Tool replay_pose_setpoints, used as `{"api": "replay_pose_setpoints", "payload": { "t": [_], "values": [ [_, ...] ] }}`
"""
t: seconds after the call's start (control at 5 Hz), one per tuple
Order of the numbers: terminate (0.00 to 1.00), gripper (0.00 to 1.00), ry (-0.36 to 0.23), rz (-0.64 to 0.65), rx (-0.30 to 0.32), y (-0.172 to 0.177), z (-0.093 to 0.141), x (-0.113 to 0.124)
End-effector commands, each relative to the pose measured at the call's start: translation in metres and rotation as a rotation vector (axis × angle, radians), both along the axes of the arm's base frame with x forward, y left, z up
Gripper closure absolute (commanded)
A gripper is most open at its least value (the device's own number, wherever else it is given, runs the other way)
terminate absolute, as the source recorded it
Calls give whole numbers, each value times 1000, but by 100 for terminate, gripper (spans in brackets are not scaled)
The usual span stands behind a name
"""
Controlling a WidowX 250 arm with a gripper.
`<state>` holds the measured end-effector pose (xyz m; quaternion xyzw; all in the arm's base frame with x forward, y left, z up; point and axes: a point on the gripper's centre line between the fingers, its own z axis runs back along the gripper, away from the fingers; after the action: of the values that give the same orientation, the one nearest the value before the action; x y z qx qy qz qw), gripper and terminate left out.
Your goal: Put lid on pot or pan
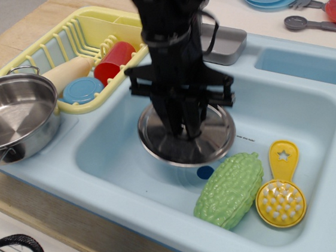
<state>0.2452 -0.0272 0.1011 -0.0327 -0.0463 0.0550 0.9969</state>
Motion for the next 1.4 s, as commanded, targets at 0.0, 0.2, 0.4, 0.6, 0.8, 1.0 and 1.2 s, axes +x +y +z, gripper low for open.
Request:
{"api": "replay_pose_setpoints", "payload": {
  "t": [0.0,0.2,0.4,0.6,0.8,1.0,1.2],
  "values": [
    [0,100,-87,43,37,10,44,-1],
    [0,100,-131,89,59,27,62,-11],
    [0,100,-143,172,41,48,74,-23],
    [0,100,-154,245,52,66,84,-37],
    [0,100,-148,333,44,89,87,-50],
    [0,100,-118,387,21,109,85,-61],
    [0,100,-128,428,14,121,79,-77]
  ]
}}
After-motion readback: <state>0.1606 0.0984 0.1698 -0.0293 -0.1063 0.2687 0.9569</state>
